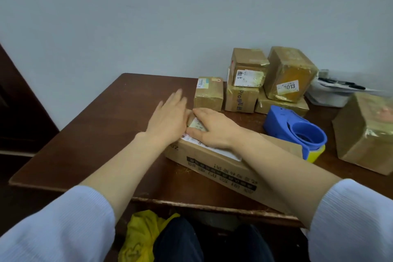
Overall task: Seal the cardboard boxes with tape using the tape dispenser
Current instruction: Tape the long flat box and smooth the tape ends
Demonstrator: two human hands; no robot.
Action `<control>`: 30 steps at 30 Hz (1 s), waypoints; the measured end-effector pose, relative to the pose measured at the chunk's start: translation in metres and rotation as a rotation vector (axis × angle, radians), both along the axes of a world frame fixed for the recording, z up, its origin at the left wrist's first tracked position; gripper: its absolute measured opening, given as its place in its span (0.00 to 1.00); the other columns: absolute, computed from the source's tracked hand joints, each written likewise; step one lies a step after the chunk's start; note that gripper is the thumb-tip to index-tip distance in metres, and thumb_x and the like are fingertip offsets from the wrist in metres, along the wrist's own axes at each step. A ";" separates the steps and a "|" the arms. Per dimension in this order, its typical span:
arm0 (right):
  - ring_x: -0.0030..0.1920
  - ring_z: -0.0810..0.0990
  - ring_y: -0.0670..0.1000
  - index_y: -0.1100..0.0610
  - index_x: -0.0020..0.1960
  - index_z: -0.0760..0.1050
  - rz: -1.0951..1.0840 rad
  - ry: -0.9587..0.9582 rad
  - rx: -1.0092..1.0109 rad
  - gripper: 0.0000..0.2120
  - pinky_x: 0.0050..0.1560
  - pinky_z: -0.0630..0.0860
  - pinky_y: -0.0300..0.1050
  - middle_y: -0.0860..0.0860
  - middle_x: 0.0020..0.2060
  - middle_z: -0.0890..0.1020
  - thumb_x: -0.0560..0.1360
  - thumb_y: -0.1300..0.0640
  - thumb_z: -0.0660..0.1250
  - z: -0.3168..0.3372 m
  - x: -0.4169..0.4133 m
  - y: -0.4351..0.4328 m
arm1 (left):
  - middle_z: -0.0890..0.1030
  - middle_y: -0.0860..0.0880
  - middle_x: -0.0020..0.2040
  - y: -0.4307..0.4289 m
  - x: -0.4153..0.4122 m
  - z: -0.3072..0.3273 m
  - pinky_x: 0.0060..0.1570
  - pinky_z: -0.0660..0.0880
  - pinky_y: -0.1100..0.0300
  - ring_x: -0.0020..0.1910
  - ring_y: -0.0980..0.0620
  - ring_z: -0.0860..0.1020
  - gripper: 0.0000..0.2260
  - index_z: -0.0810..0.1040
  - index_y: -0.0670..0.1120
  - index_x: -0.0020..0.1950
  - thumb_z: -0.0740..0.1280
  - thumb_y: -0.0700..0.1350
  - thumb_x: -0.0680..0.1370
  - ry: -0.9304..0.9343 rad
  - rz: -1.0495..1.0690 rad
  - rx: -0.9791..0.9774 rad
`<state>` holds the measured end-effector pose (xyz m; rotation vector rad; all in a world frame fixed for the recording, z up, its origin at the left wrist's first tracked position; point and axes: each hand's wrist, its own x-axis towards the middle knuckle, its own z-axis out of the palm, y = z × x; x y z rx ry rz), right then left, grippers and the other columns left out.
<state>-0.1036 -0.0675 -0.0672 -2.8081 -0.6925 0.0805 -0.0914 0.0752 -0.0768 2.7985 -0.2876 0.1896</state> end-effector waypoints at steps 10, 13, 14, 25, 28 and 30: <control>0.76 0.38 0.48 0.42 0.75 0.33 -0.139 0.185 -0.274 0.30 0.75 0.39 0.55 0.46 0.76 0.36 0.79 0.35 0.39 0.000 -0.043 -0.072 | 0.51 0.52 0.78 0.001 0.001 0.000 0.73 0.47 0.58 0.77 0.55 0.46 0.23 0.48 0.48 0.78 0.47 0.49 0.84 0.211 -0.182 0.010; 0.77 0.44 0.51 0.41 0.76 0.35 -0.215 0.186 -0.274 0.30 0.75 0.42 0.54 0.47 0.77 0.40 0.79 0.35 0.41 0.003 -0.062 -0.099 | 0.51 0.52 0.78 0.000 0.000 0.000 0.73 0.48 0.58 0.77 0.54 0.48 0.23 0.47 0.48 0.78 0.47 0.49 0.84 0.207 -0.183 0.021; 0.77 0.47 0.53 0.42 0.76 0.36 -0.238 0.175 -0.266 0.30 0.75 0.45 0.53 0.49 0.78 0.42 0.79 0.36 0.42 0.004 -0.066 -0.106 | 0.51 0.52 0.78 0.000 -0.001 0.001 0.73 0.48 0.58 0.77 0.53 0.48 0.23 0.47 0.48 0.79 0.48 0.48 0.84 0.205 -0.182 0.018; 0.71 0.65 0.56 0.44 0.76 0.55 -0.462 0.179 -0.086 0.34 0.67 0.62 0.62 0.51 0.72 0.66 0.75 0.30 0.51 0.009 -0.063 -0.088 | 0.48 0.39 0.78 -0.031 -0.015 0.015 0.66 0.64 0.41 0.75 0.36 0.55 0.49 0.41 0.55 0.78 0.53 0.78 0.64 0.284 0.136 0.205; 0.69 0.68 0.52 0.52 0.74 0.62 -0.513 0.141 0.167 0.30 0.66 0.66 0.47 0.51 0.71 0.69 0.77 0.39 0.60 0.009 -0.076 -0.114 | 0.65 0.42 0.74 -0.017 -0.012 0.018 0.60 0.71 0.48 0.70 0.40 0.67 0.50 0.51 0.44 0.78 0.60 0.73 0.67 0.217 0.210 0.079; 0.71 0.65 0.53 0.57 0.76 0.57 -0.661 0.100 0.371 0.33 0.67 0.63 0.46 0.54 0.73 0.65 0.77 0.44 0.63 0.003 -0.089 -0.119 | 0.65 0.43 0.74 -0.006 -0.008 0.017 0.65 0.66 0.49 0.72 0.42 0.65 0.41 0.58 0.40 0.76 0.63 0.66 0.73 0.185 0.194 -0.080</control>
